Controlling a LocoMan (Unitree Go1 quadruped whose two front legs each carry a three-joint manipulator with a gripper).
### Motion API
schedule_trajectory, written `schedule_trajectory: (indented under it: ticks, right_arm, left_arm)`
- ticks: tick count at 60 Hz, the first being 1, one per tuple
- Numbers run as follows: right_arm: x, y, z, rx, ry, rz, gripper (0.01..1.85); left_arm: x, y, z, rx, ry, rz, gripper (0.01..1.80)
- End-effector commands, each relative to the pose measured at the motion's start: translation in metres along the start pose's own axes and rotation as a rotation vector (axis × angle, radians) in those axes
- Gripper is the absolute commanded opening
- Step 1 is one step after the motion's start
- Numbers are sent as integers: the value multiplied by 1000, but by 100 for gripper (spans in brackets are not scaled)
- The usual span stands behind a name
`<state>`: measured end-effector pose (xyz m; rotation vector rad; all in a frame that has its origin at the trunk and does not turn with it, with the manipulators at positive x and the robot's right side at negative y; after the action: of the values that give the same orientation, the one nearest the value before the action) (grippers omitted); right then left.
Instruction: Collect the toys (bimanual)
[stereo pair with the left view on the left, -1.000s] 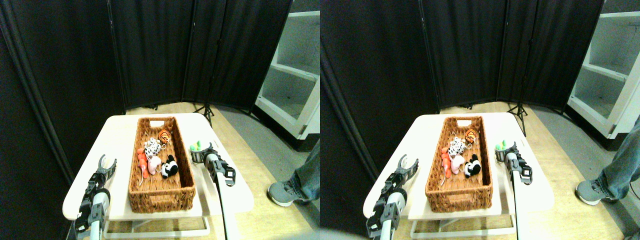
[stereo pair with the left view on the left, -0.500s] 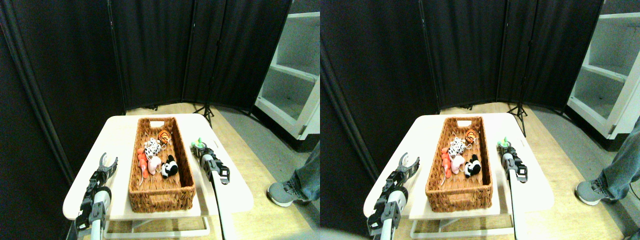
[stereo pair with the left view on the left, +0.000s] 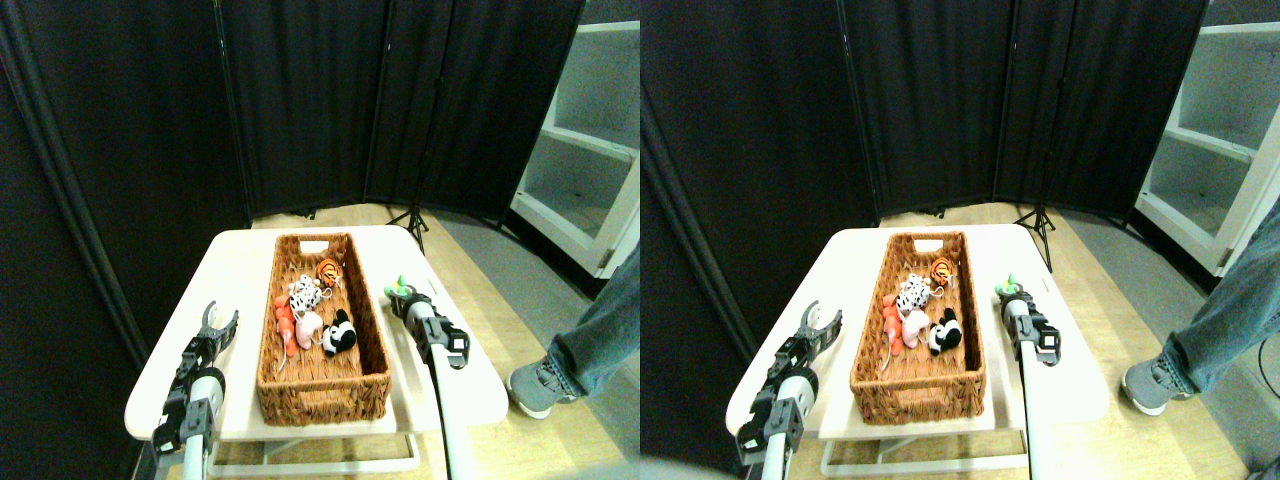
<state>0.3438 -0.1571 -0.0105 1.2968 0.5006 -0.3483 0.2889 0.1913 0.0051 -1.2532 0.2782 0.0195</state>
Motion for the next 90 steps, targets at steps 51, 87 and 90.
schedule_trajectory:
  ticks: [51, 87, 90]
  right_arm:
    - [-66, 109, -97, -212, 368, 412, 2]
    - [-54, 92, -91, -285, 379, 363, 109]
    - [-54, 92, -88, -213, 392, 344, 119]
  left_arm:
    - [-5, -16, 2, 16, 0, -75, 26]
    - [1, -16, 2, 29, -6, -85, 25]
    - [2, -17, 2, 18, -1, -80, 25]
